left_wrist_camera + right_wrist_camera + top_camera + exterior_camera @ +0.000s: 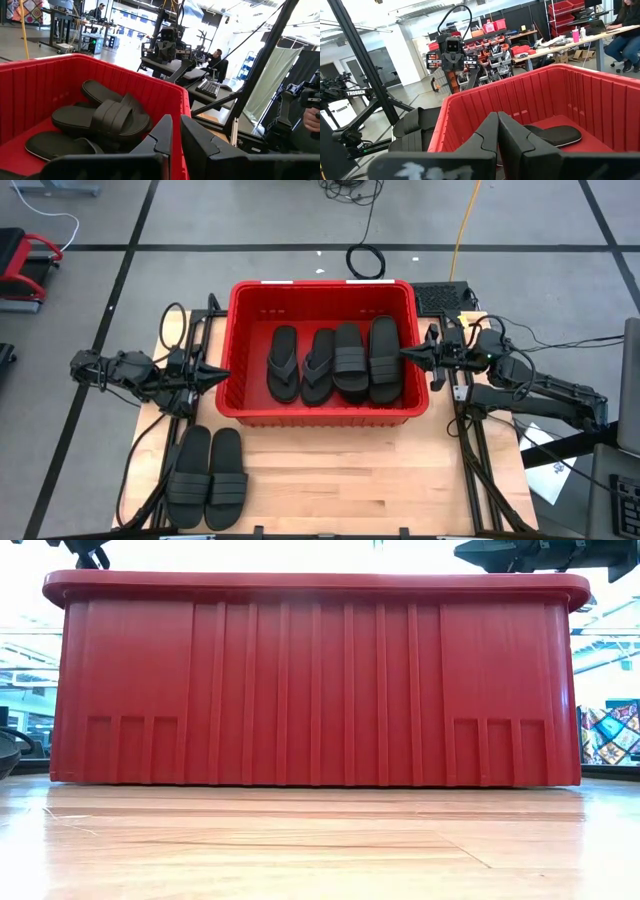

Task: Pick and place slides into bin
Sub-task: Put the right slide into the bin

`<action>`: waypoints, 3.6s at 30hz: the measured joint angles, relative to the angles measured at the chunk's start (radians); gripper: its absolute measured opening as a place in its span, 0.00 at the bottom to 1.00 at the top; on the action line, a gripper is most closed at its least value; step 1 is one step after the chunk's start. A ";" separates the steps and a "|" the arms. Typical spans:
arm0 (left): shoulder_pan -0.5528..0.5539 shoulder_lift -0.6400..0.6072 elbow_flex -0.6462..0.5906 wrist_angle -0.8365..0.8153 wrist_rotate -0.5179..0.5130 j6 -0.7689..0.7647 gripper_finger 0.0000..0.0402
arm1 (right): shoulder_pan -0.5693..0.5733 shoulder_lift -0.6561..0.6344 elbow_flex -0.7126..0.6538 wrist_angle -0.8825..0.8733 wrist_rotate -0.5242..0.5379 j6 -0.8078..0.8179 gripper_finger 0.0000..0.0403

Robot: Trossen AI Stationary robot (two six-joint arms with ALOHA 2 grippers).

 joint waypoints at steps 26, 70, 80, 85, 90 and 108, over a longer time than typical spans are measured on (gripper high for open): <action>0.000 0.000 0.000 0.190 0.012 -0.163 0.08 | 0.000 0.003 0.000 -0.009 0.006 0.079 0.00; -0.212 0.917 0.406 -0.493 0.790 -0.331 0.08 | 0.000 0.012 0.000 -0.149 0.004 -0.034 0.00; -0.230 0.917 0.406 -0.529 0.734 -0.232 0.08 | 0.000 0.012 0.000 -0.150 0.003 0.003 0.00; -0.226 0.917 0.406 -0.549 0.744 -0.247 0.14 | 0.000 0.012 0.000 -0.150 0.003 0.004 0.00; -0.221 0.918 0.406 -0.549 0.728 -0.293 0.34 | 0.000 0.012 0.000 -0.150 0.003 0.004 0.00; -0.225 1.106 0.406 -0.546 0.840 -0.426 0.81 | 0.000 0.012 0.000 -0.157 0.003 0.001 0.00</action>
